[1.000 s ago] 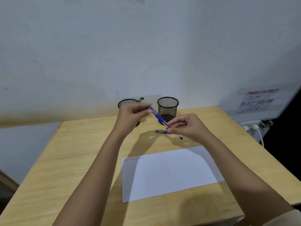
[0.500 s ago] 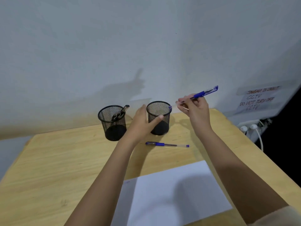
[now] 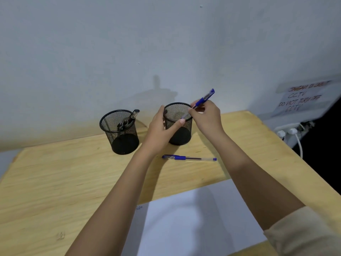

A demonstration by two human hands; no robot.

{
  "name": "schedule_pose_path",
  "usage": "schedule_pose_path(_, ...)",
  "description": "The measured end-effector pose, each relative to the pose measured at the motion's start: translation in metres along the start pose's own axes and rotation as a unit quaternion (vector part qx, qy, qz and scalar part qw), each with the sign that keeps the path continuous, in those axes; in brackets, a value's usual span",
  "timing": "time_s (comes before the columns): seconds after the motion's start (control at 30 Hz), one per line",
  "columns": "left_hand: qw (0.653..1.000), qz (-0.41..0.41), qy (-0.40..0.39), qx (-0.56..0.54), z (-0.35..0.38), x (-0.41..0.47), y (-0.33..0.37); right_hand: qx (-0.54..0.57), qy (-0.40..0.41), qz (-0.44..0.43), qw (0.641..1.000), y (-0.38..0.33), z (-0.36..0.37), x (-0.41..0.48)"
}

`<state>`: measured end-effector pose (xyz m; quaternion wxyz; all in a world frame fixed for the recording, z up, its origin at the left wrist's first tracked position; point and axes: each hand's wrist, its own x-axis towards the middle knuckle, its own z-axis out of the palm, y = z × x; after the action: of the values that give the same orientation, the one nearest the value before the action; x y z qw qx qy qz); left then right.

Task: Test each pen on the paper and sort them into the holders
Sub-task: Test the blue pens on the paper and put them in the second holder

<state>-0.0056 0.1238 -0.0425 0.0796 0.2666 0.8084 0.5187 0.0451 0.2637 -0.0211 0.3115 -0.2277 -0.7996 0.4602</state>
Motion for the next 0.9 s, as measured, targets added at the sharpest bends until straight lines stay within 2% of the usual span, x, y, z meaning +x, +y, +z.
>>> schedule_pose_path(0.17,1.000,-0.001,0.004,-0.019,0.001,-0.004,0.004,-0.017,-0.055,-0.011,0.998,-0.007,-0.012,0.000)
schedule_pose_path(0.3,1.000,-0.014,-0.005,0.000,-0.001,-0.009,0.009,0.021,-0.099,0.009,0.995,-0.010,-0.027,-0.009)
schedule_pose_path(0.4,0.999,-0.015,-0.022,0.035,-0.007,-0.019,0.010,0.050,-0.084,0.005,0.995,-0.005,-0.038,-0.024)
schedule_pose_path(0.47,0.994,-0.005,-0.042,0.100,-0.014,-0.033,0.001,0.054,-0.054,0.007,0.997,0.004,-0.041,-0.039)
schedule_pose_path(0.57,0.973,0.014,-0.085,0.214,-0.023,-0.059,-0.017,-0.003,-0.061,0.006,0.998,0.025,-0.038,-0.064)
schedule_pose_path(0.7,0.925,0.010,-0.169,0.340,-0.029,-0.080,-0.033,-0.125,-0.155,-0.068,0.978,0.040,-0.033,-0.084)
schedule_pose_path(0.8,0.902,0.010,-0.200,0.383,-0.030,-0.086,-0.036,-0.193,-0.211,-0.111,0.952,0.042,-0.027,-0.092)
schedule_pose_path(0.9,0.895,0.008,-0.203,0.396,-0.029,-0.087,-0.035,-0.227,-0.214,-0.134,0.941,0.042,-0.023,-0.094)
